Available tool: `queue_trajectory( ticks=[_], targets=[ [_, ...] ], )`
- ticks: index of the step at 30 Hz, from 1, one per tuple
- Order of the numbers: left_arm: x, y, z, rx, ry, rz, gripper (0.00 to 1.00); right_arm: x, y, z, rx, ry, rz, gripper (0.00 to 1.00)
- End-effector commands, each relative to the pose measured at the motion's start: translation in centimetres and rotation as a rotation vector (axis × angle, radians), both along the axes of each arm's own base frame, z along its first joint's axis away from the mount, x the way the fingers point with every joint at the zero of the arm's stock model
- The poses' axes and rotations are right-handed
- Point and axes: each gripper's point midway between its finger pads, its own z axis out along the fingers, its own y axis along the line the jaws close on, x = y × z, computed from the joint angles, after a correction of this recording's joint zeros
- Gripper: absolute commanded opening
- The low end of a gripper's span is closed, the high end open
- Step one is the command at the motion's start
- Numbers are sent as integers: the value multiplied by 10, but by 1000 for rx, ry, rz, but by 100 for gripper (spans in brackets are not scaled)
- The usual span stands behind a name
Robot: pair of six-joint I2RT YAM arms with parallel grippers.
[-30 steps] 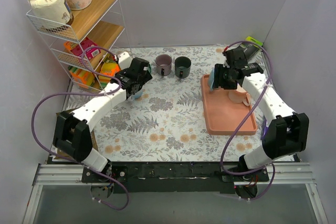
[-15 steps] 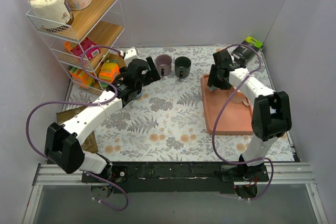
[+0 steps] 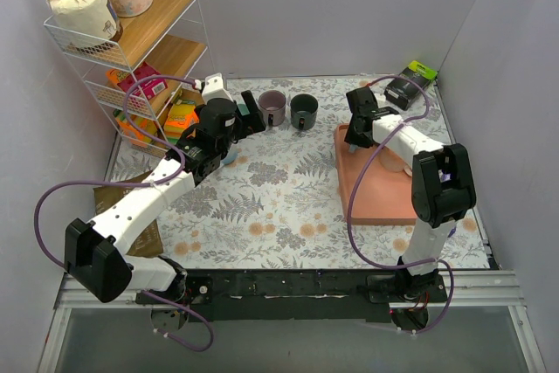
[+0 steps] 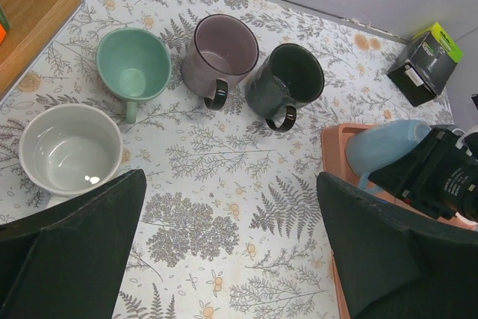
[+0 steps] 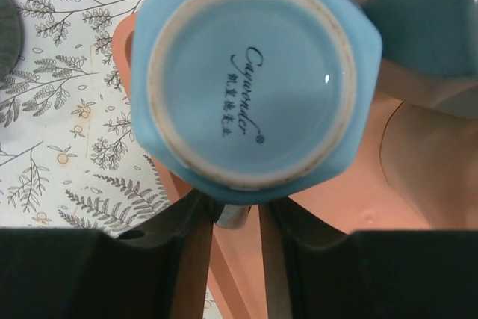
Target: Turn the mug right side up
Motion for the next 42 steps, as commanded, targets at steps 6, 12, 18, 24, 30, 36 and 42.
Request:
queue_trajectory(
  ticks=[6,12,18,24,30,36,42],
  targets=[
    [-5,-2,12,-4,-37,-32,98,11,-2,0,-31,-53,-49,32],
    [-5,-3,11,-8,-33,-33,98,12,-6,0,-66,-36,-52,31],
    [-5,-4,9,-13,-28,-39,98,13,-2,2,-66,-41,-20,1],
    [-6,-8,10,-22,-26,-55,98,14,17,28,-13,-95,62,1],
    [-8,-19,10,-49,-21,-110,98,8,49,93,171,-222,182,1],
    [-17,-44,13,-105,-23,-247,98,-10,86,177,424,-383,319,1],
    [-38,-85,43,-219,-80,-494,98,-40,123,270,741,-568,477,1]
  ],
)
